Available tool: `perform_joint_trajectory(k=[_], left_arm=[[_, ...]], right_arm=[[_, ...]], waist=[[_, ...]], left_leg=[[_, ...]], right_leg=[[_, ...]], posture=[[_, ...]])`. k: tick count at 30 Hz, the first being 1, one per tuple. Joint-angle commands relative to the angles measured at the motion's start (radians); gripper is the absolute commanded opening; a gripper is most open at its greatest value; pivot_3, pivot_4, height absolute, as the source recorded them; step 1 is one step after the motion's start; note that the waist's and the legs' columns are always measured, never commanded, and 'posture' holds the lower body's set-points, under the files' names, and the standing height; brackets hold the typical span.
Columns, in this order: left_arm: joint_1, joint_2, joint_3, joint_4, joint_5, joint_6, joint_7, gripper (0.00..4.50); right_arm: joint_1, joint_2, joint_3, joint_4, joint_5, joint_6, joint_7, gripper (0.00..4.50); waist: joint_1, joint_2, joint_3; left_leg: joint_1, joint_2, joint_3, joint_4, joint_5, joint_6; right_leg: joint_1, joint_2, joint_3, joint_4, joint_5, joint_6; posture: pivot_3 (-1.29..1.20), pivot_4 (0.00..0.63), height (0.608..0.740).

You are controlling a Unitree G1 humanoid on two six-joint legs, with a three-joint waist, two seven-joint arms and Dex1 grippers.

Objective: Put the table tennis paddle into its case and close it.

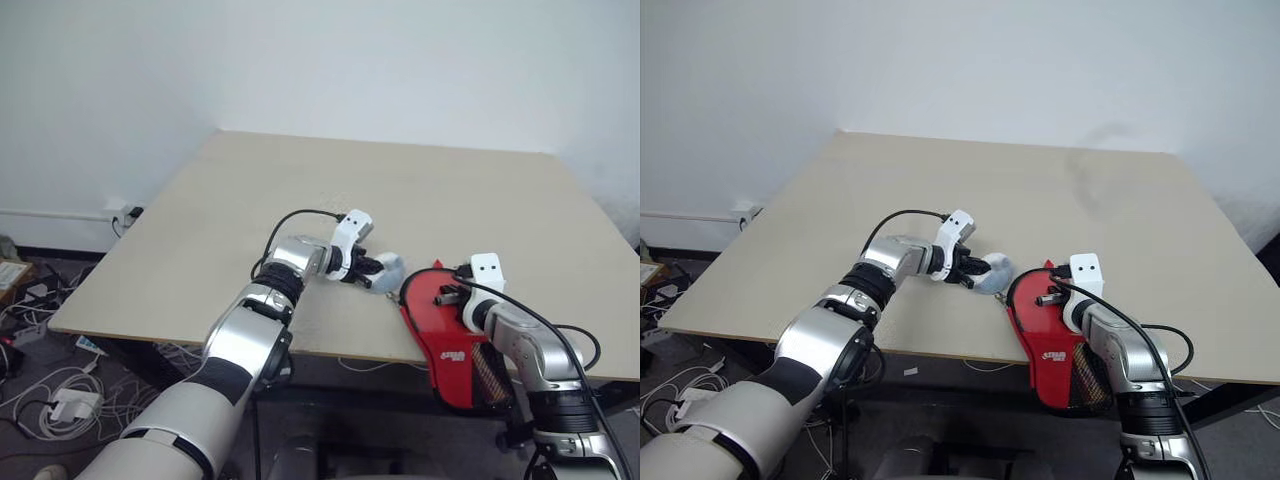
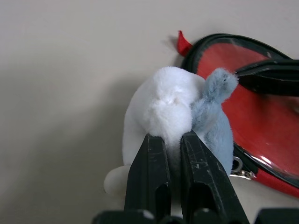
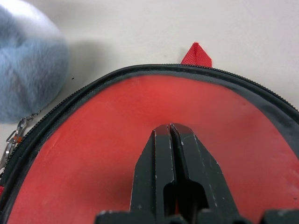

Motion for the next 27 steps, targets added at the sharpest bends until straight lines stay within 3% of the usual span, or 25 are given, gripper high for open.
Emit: perform_joint_trajectory(k=[1,20,27], left_arm=[[-0.058,-0.009,0.018,0.038,0.034,-0.063,0.042,0.00],[-0.234,-0.108,0.214,0.198,0.043,-0.273,0.353,0.00],[-0.238,-0.180,0.215,0.210,0.096,-0.326,0.406,0.00]], right_arm=[[0.046,0.022,0.057,0.058,-0.016,0.083,0.007,0.06],[0.167,0.053,0.072,-0.100,-0.030,0.154,0.000,0.06],[0.194,0.057,0.065,-0.146,-0.031,0.176,-0.012,0.06]], waist=[[0.000,0.000,0.000],[-0.001,-0.001,0.000],[0.001,-0.001,0.000]], left_leg=[[0.000,0.000,0.000,0.000,0.000,0.000],[0.000,0.002,0.000,0.001,-0.001,-0.001],[-0.001,0.002,0.000,0.002,-0.002,-0.001]], right_leg=[[0.000,0.000,0.000,0.000,0.000,0.000],[-0.001,0.002,0.000,0.000,0.000,0.000],[-0.001,0.001,0.000,0.000,0.000,0.000]], posture=[[0.00,0.000,0.715],[0.00,0.000,0.715],[0.00,0.000,0.715]])
